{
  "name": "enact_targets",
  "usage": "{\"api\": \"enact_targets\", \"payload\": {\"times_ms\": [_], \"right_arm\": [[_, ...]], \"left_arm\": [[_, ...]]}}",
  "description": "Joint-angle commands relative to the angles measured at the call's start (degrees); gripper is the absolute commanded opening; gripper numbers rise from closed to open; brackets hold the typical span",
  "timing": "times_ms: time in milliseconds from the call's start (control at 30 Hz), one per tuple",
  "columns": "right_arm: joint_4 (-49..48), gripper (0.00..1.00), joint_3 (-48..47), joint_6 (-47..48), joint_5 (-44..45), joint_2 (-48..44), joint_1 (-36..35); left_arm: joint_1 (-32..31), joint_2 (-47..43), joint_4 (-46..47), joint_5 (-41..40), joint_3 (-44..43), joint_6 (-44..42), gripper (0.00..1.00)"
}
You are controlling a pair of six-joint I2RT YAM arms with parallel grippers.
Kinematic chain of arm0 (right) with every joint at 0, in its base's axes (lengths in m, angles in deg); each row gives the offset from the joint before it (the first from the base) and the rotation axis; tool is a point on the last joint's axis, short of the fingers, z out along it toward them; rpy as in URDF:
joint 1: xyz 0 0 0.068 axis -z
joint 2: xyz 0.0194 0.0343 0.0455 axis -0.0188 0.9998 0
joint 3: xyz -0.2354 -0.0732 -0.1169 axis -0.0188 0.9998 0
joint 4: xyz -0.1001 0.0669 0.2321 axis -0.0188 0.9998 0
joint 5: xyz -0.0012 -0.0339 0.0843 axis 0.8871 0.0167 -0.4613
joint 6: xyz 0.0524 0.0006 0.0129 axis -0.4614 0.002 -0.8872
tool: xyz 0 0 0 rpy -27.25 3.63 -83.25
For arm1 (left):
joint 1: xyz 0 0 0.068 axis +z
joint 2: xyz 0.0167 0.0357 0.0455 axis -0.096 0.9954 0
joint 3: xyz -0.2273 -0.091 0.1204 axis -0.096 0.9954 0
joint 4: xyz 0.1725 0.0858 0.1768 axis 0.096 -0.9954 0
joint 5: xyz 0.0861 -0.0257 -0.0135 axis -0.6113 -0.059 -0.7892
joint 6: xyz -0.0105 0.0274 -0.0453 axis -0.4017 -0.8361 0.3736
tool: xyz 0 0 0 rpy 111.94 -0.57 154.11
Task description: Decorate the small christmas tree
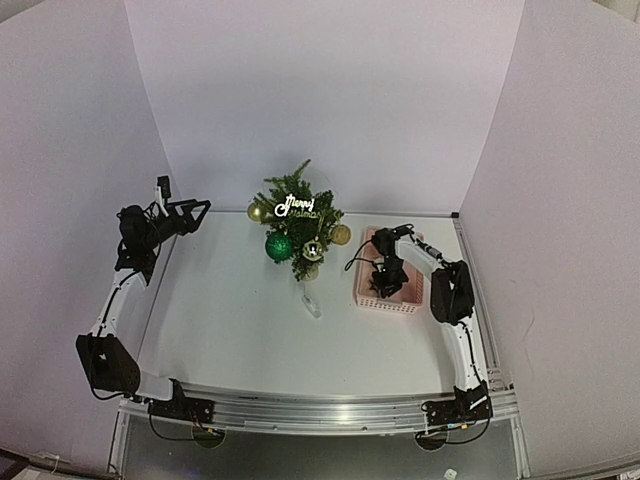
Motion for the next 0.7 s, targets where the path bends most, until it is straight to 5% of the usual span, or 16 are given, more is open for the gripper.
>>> {"api": "enact_targets", "payload": {"times_ms": [0,167,667], "right_arm": [[-1.5,0.11,-0.2,-1.6,0.2,2.3,-0.1],[-2.6,0.00,1.0,-1.1,-2.1,1.7,-0.1],[-9.6,0.00,4.7,-5.9,1.5,-7.1,1.4]], "left_arm": [[0.4,-0.1,2.1,-0.2,-0.3,0.5,0.94],[0.4,-0.3,1.8,-0.2,-0.4,0.2,0.93],[0.4,-1.2,2.5,0.1,-0.1,0.4,0.94]]}}
